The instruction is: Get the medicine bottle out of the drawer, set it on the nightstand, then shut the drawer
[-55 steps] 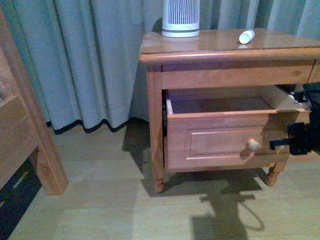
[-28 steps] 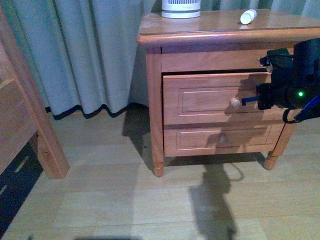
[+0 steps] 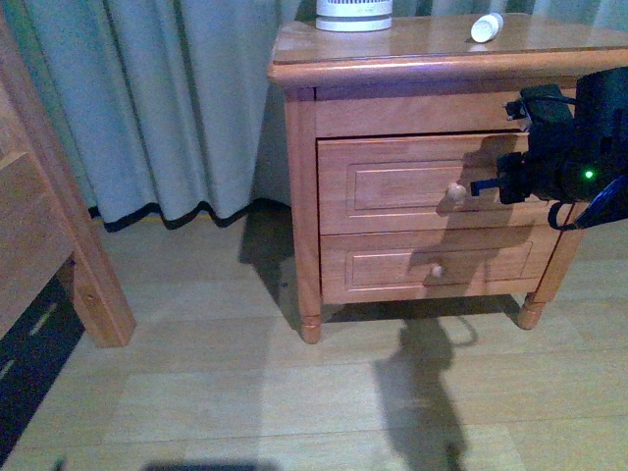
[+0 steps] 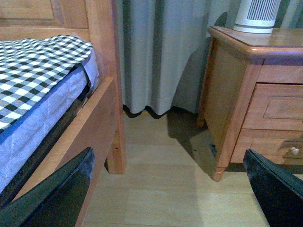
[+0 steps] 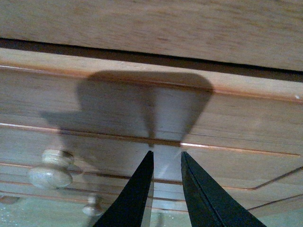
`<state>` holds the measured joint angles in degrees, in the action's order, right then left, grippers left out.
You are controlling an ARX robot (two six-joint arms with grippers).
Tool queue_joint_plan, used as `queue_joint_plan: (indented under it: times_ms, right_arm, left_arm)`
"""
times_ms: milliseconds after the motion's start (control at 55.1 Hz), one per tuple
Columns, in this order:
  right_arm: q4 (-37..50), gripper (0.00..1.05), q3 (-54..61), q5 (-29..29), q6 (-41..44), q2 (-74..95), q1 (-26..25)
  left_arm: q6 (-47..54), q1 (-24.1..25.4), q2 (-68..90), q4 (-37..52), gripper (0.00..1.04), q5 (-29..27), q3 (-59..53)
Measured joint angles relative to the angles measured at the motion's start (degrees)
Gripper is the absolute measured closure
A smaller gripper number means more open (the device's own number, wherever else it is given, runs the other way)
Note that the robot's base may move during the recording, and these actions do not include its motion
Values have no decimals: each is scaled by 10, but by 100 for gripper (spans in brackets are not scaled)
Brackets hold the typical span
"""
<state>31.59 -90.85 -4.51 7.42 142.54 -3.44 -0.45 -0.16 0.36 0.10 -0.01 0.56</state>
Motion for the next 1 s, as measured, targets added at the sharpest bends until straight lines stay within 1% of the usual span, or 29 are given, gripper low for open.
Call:
queue_joint_plan:
  times_ms: [91,291,381,527,708,799,999]
  right_arm:
    - [7,82,5,-12,0,-6,-14]
    - [32,82,43,-35,-5,-74,-63]
    - [33,82,56,-43,-8,-102,-73]
    - [40,82,104,-74,-28,-145,-72]
    - [61,82,228,-106,-82,-263,-58]
    - [41,82,271,-108,-108,-343,-53]
    - [-68,82,322,-118,-138,-562,-61]
  left_arm:
    - [0,0,0,0,7,0,0]
    - [0,0,0,0,7,0,0]
    - [0,0,0,0,7,0,0]
    - [0,0,0,0,7,0,0]
    - [0,0,0,0,7,0,0]
    - [0,0,0,0,7,0,0]
    - [0,0,0,0,7,0,0]
